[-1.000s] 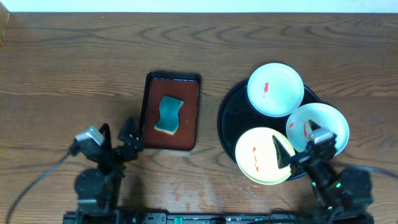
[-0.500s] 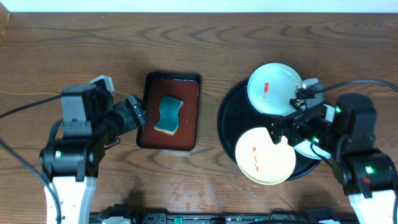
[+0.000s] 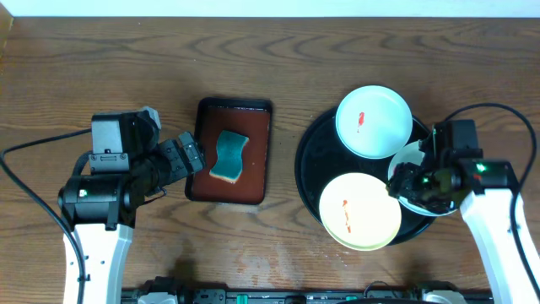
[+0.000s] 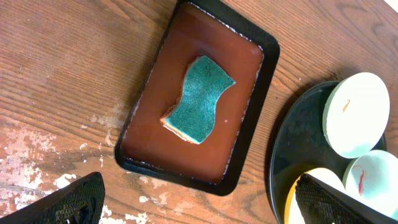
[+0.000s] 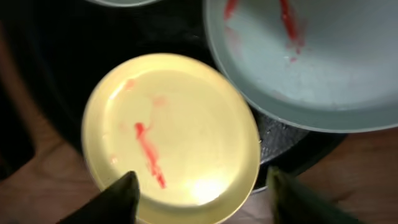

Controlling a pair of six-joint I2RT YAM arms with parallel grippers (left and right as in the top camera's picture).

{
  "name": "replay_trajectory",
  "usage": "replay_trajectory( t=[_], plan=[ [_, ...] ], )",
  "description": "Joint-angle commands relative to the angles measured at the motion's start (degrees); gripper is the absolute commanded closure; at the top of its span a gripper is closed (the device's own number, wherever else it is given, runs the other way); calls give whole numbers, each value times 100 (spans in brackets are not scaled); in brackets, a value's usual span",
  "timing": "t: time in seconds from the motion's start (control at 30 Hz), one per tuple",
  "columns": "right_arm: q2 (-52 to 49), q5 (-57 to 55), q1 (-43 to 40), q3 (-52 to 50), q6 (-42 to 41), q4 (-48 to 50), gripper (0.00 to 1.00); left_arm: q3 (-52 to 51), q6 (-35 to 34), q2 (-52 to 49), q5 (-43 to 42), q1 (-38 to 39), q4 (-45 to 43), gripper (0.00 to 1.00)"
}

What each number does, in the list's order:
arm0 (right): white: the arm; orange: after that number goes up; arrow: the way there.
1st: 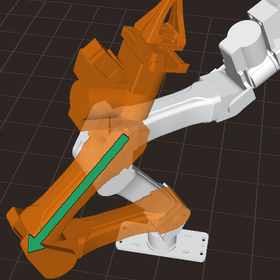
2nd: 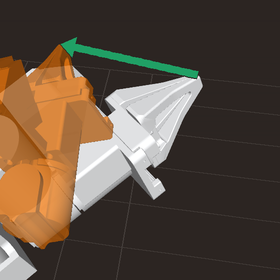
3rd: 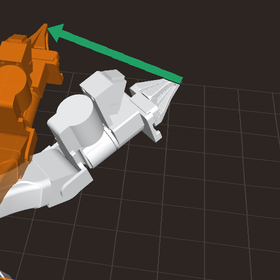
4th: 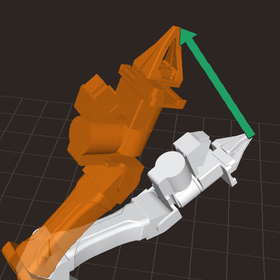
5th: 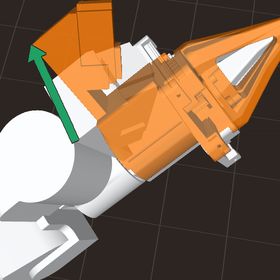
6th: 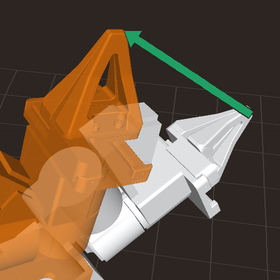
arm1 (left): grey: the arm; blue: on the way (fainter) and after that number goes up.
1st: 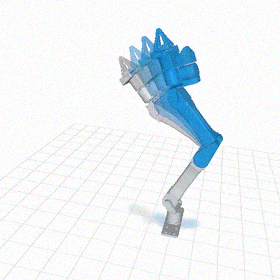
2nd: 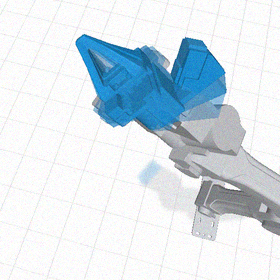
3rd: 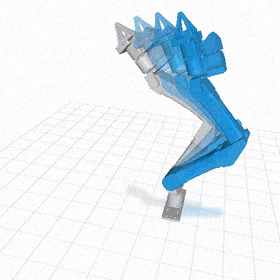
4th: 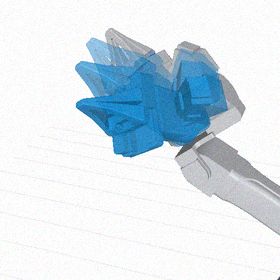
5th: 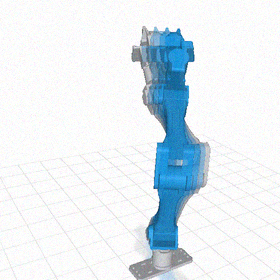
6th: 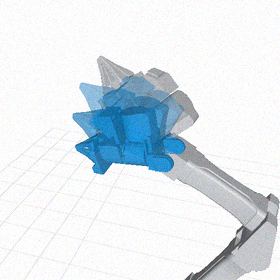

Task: Clean dirty plates on tray and stack at the side
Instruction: 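Move right gripper to the yellow plate rim and grasp it, then lower left gripper into the small tray and grasp the green sponge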

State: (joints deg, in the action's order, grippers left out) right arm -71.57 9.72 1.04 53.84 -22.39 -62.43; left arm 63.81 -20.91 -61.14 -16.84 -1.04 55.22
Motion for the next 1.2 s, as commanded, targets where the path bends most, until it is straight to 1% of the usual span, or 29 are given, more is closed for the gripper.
replay_trajectory(
  t=[0.0, 0.1, 0.2, 0.27, 0.3, 0.37, 0.43, 0.47, 0.53, 0.73, 0.9, 0.97, 1.13, 1.17],
  plan=[
    [-389, -81, -61, -315, -94, 153, 37, 157, 50, 17, -70, -17, 0, 2],
    [-741, -22, -63, -658, -66, 505, 41, 157, 50, 17, -70, -17, 0, 2],
    [-1080, -24, -74, -964, -74, 909, 51, 157, 52, 17, -70, -17, -2, 2],
    [-1296, -50, -74, -1145, -105, 1143, 58, 157, 52, 17, -70, -17, -2, 2],
    [-1392, -83, -74, -1222, -160, 1241, 59, 157, 52, 17, -70, -17, 0, 2],
    [-1572, -90, -74, -1298, -179, 1416, 69, 157, 52, 17, -70, -17, 0, 2],
    [-1681, -52, -72, -1300, -179, 1547, 82, 155, 52, 17, -70, -17, 0, 2],
    [-1685, -7, -72, -1300, -175, 1620, 90, 155, 52, 17, -70, -17, 0, 2],
    [-1663, 92, -74, -1272, -164, 1766, 99, 155, 52, 17, -70, -17, 0, 2],
    [-1325, 457, -72, -1130, 46, 2347, 99, 155, 50, 17, -70, -17, -2, 2],
    [-970, 540, -9, -1130, 529, 3047, 99, 155, 50, 17, -70, -17, -2, 2],
    [-977, 540, 76, -1132, 684, 3134, 99, 155, 55, 17, -70, -17, -2, 2],
    [-1097, 616, 319, -1154, 680, 3051, 99, 74, 55, -68, -70, -17, -39, 2],
    [-1119, 625, 358, -1154, 680, 3029, 93, 48, 57, -116, -70, -15, -39, 2]
  ],
)
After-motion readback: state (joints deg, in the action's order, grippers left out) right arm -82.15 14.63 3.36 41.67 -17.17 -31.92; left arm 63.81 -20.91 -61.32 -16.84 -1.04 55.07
